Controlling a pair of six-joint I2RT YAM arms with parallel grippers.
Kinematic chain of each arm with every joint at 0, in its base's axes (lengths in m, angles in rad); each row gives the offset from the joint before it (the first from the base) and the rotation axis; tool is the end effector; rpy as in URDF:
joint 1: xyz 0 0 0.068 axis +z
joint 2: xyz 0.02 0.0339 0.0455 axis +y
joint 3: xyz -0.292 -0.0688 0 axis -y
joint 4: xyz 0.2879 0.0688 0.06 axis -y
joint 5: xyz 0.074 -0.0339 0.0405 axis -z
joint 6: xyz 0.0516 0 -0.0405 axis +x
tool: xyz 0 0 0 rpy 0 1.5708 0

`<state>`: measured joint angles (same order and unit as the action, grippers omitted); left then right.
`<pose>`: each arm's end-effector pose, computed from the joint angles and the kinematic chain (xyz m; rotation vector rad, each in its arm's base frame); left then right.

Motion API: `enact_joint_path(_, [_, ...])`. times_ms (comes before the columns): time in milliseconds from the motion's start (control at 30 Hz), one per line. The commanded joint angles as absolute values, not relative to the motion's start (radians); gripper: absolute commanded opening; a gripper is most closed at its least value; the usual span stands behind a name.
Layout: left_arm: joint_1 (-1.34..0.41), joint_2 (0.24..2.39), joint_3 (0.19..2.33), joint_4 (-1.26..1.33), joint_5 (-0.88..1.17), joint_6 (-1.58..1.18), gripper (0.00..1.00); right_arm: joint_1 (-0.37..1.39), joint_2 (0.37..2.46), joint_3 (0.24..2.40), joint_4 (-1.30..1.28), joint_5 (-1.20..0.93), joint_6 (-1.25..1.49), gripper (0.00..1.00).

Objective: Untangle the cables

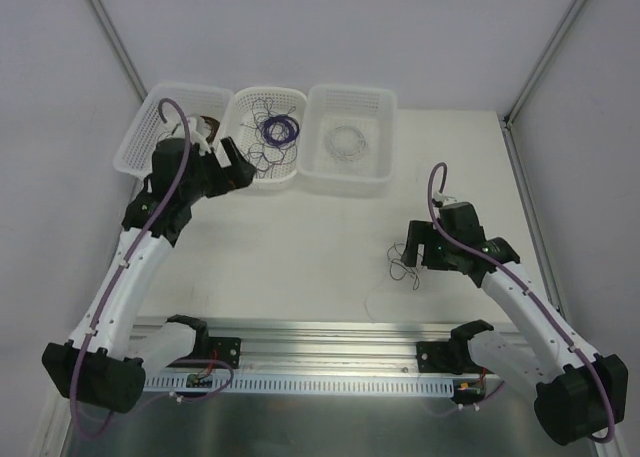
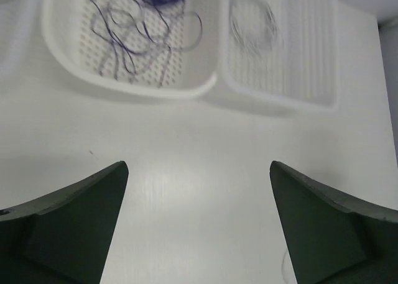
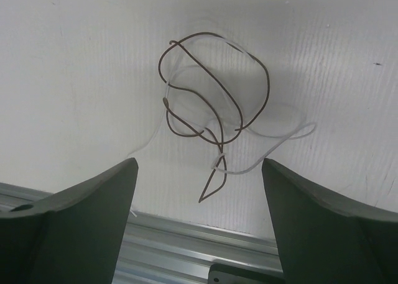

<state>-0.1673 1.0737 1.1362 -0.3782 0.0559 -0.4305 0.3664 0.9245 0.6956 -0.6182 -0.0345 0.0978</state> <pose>0.2792 -0.0501 0.4091 -0.2124 1.9004 -0.4595 0.2060 0.0809 0.2456 -0.3415 2.4090 0.2527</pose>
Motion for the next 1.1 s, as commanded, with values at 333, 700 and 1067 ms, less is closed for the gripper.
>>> enact_joint_path(333, [-0.730,1.023,0.798,-0.310,0.051,-0.497,0.99,0.347,0.917,0.591,-0.549,0.186,0.313,0.59])
enact_joint_path(700, [-1.045,1.415,1.009,-0.172,-0.022,-0.152,0.99,0.336,0.943,0.571,-0.477,0.067,0.281,0.06])
enact_joint_path(1067, [-1.057,1.306,0.856,0.054,-0.003,-0.190,0.94,0.488,1.011,0.716,-0.368,-0.234,0.244,0.01])
